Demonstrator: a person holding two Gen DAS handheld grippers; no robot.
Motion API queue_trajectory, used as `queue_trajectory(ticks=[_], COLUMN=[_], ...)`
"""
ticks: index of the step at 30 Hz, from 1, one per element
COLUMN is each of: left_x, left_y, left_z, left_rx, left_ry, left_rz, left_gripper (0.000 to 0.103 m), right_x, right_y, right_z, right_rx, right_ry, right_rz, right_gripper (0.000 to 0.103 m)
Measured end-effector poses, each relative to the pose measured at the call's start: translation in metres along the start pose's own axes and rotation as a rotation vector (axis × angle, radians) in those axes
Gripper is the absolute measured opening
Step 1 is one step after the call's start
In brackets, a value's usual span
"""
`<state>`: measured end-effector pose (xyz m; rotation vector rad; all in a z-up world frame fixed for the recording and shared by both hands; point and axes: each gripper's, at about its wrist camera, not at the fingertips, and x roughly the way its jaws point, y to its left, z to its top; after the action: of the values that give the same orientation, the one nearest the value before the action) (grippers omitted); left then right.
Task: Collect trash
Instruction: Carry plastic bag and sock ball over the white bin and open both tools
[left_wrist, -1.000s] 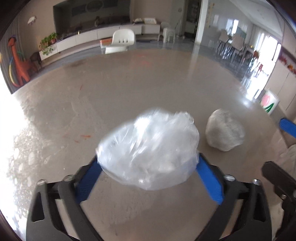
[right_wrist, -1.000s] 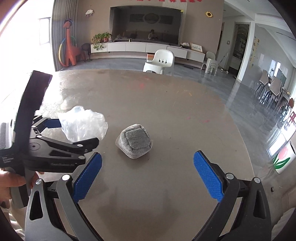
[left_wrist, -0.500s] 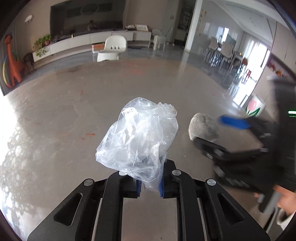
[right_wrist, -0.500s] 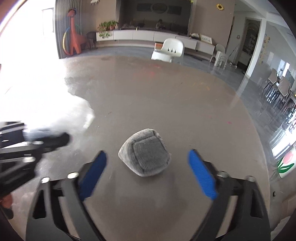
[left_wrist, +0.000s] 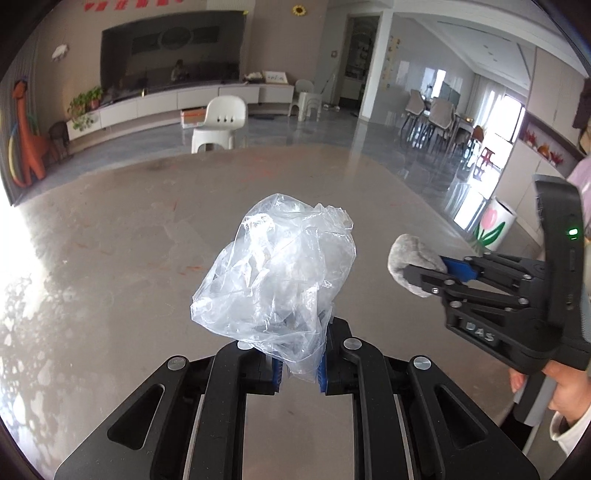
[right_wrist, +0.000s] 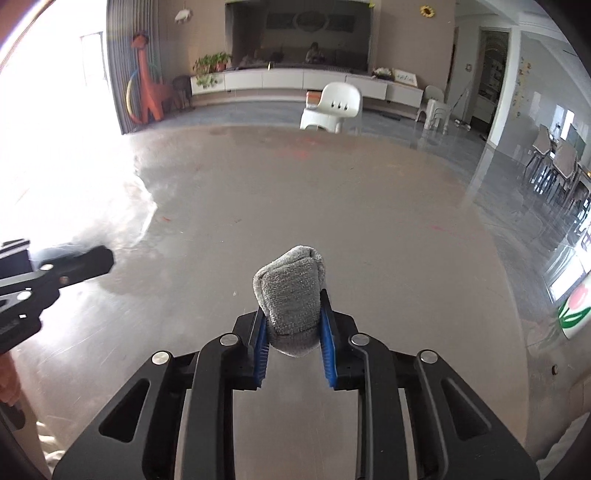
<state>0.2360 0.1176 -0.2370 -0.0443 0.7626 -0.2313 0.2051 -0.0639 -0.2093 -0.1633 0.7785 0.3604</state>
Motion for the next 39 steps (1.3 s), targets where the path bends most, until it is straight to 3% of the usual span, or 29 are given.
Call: queue_trajectory(ticks=[6,16,27,39], left_x=[-0.027,-0.052,-0.057,-0.047], left_y=[-0.041,-0.161,-0.268,-0.35], left_z=[-0.021,-0.069,-0.112,-0.149], left_rx=[0.018,0.14,0.326,0.523], left_ry=[0.007,0.058,0.122,0.199], left_rz=[-0.067,-0.225,-0.373,-0.453], left_gripper=[0.013,0.013,0.013,0.013], right_x=[-0.065,-0.16,-0.216,-0.247], right_y=[-0.008,-0.058,-0.112,-0.148], right_z=[-0.026,-0.1,-0.189,-0.246], right_rx=[0.011,0.098,0.221,0.342], right_ry=[-0.053,-0.097,-0.052,-0.039], right_rz=[-0.009,-0.101,-0.249,-0.297], right_gripper=[0.025,0.025,0.025,0.025])
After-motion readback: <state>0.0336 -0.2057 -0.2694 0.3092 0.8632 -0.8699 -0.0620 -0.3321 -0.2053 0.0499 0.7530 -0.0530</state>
